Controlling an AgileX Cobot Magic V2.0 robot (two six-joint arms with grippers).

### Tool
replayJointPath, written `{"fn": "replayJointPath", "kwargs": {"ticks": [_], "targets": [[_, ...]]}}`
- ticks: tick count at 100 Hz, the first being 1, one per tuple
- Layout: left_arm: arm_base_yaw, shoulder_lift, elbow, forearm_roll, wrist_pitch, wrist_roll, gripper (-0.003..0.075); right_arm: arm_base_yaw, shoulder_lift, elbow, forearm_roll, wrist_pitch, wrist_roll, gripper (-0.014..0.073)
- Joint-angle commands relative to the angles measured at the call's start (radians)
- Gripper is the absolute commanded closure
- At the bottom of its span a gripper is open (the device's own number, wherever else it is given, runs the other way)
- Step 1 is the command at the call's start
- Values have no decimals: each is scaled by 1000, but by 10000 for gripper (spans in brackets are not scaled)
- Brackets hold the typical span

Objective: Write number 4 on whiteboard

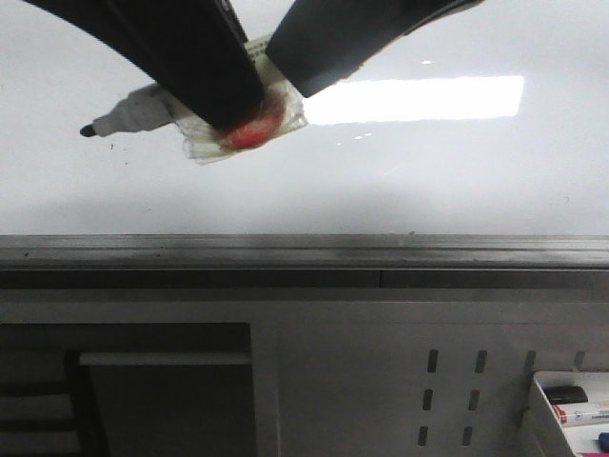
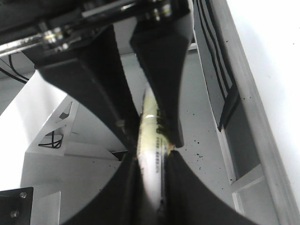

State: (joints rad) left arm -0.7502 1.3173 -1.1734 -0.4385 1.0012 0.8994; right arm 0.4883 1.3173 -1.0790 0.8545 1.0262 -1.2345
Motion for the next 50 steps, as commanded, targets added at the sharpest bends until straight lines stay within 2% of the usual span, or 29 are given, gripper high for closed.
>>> {"fn": "replayJointPath", "kwargs": {"ticks": [1, 16, 38, 50], "targets": [[-10, -24, -33, -33, -38, 5, 733, -1, -25, -22, 59, 0, -17, 645], [-10, -24, -33, -33, -41, 5, 710, -1, -25, -22, 53, 0, -17, 648], [-6, -39, -59, -30, -49, 0, 489, -1, -29, -26, 21, 3, 12, 648], [28, -94, -64, -42, -70, -29, 468, -1, -66, -26, -56, -27, 69, 645]]}}
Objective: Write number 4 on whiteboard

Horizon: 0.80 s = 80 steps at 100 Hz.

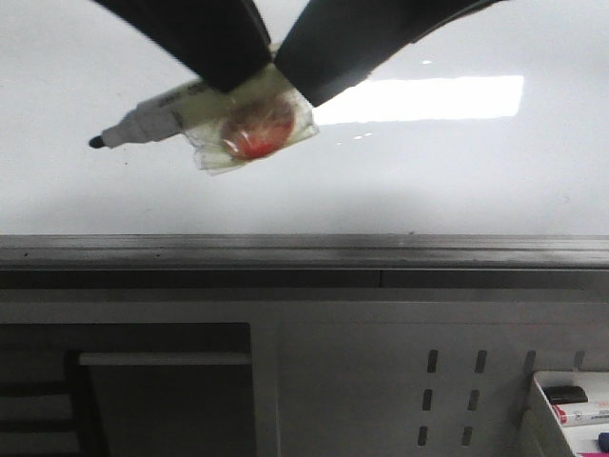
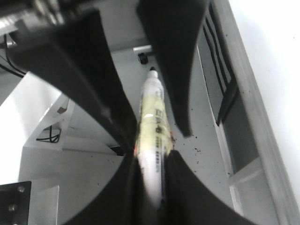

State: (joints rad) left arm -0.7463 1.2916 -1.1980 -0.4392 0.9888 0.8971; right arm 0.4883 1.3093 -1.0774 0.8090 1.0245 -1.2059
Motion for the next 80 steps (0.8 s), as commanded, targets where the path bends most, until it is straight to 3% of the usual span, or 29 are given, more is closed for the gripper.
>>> {"fn": "replayJointPath", "kwargs": {"ticks": [1, 29, 42, 54, 80], "targets": [[27, -72, -40, -41, -55, -31, 468, -1, -65, -27, -26, -32, 52, 643], [256, -259, 94, -89, -60, -106, 469, -17, -212, -7, -327, -174, 421, 643], [385, -390, 237, -154, -119, -106, 470, -65, -241, 78, -298, -264, 536, 643], [489, -514, 362, -205, -194, -106, 471, -85, -257, 172, -145, -384, 541, 643], [561, -590, 468, -235, -282, -106, 471, -81, -242, 171, -102, -454, 523, 643]]}}
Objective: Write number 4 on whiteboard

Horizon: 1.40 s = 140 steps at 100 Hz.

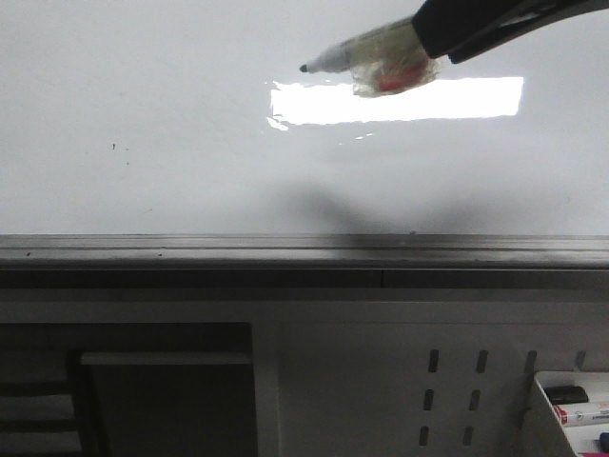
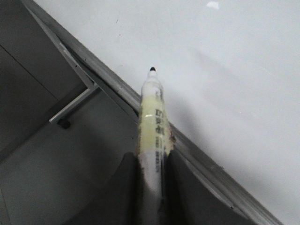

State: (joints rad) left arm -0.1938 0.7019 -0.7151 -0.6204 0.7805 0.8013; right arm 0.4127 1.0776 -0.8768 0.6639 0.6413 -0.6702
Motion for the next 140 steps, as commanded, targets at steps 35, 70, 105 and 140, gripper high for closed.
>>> {"fn": "replayJointPath", "kwargs": {"ticks": [35, 70, 105, 140], "targets": [[9, 18, -14, -82, -77, -10, 471, 4, 156, -212, -32, 32, 63, 643], [9, 18, -14, -82, -85, -10, 471, 134, 194, -259, -407, -25, 406, 643], [9, 18, -14, -82, -87, -10, 471, 74, 243, -344, -310, 63, 373, 643], [9, 18, -14, -82, -87, -10, 471, 83, 335, -351, -314, 83, 358, 643]]}}
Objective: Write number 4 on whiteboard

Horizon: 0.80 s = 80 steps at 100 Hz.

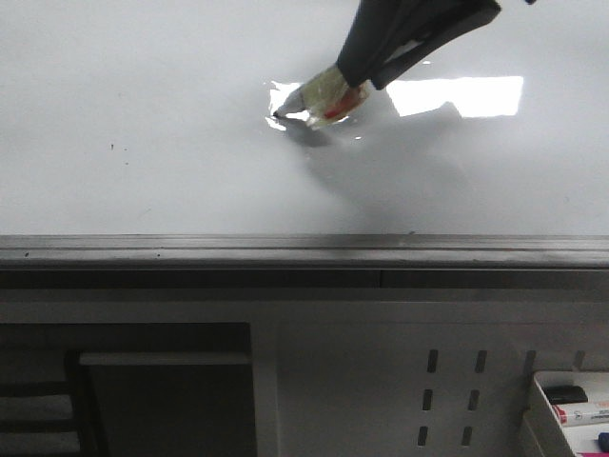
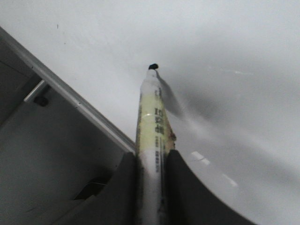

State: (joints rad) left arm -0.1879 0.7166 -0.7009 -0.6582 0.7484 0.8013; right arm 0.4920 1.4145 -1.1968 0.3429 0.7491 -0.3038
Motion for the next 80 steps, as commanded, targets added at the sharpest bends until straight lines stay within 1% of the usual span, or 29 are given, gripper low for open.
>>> {"fn": "replayJointPath", "kwargs": {"ticks": [1, 13, 23, 31, 42, 51, 65, 80], "targets": [[3, 4, -29, -44, -55, -10, 471, 5, 1, -31, 7, -21, -8, 643], [3, 4, -29, -44, -55, -10, 471, 8, 10, -31, -27, 14, 2, 643], [3, 4, -29, -44, -55, -10, 471, -31, -18, -31, -89, 52, 52, 643], [3, 4, -29, -44, -55, -10, 471, -59, -44, -31, -93, 74, 54, 643], [3, 4, -29, -44, -55, -10, 471, -61, -65, -31, -95, 109, 54, 643], [3, 4, -29, -45, -55, -10, 471, -57, -65, -31, -60, 134, 52, 643], [3, 4, -29, -45, -55, -10, 471, -36, -70, -34, 52, 123, -36, 643], [3, 4, -29, -45, -55, -10, 471, -32, -72, -34, 59, 76, -41, 643]]}}
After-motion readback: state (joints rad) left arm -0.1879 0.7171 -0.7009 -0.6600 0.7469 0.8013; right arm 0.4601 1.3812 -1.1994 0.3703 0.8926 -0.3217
